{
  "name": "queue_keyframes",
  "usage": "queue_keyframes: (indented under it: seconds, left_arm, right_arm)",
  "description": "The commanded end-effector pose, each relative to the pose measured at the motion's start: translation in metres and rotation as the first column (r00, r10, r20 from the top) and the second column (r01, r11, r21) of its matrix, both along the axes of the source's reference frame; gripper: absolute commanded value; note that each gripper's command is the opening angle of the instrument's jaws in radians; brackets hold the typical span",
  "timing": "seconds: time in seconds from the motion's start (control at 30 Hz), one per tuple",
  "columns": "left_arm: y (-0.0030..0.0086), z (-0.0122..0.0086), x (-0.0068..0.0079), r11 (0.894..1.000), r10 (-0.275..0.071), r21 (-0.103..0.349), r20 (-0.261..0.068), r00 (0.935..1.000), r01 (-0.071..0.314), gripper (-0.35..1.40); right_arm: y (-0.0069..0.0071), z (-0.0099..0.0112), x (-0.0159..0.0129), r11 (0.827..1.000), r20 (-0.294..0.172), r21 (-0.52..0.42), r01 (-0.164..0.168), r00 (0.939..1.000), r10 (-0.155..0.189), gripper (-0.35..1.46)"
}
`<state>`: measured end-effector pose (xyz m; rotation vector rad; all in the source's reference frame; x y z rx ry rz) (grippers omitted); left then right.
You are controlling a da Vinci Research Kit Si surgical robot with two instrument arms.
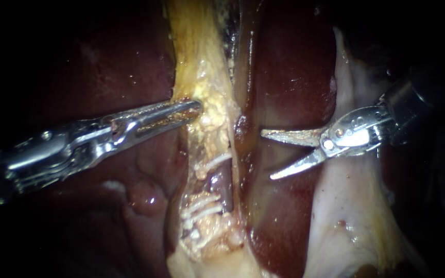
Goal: Go back from the cut left tube
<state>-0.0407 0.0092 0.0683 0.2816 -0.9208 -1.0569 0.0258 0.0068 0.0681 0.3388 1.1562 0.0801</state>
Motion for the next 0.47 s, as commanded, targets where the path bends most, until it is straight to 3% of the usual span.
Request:
queue_keyframes:
  seconds: [0.03,0.47]
  left_arm:
    - [0.0001,-0.0001,0.0000,1.000,-0.001,0.001,-0.001,1.0000,0.001,-0.35]
    - [0.0001,-0.0004,0.0002,1.000,-0.001,0.003,0.000,1.0000,0.001,-0.35]
  right_arm:
    - [0.0000,0.0000,0.0000,1.000,0.000,0.000,0.000,1.0000,0.000,1.40]
    - [0.0000,0.0000,0.0001,1.000,0.001,0.000,-0.001,1.0000,0.001,1.40]
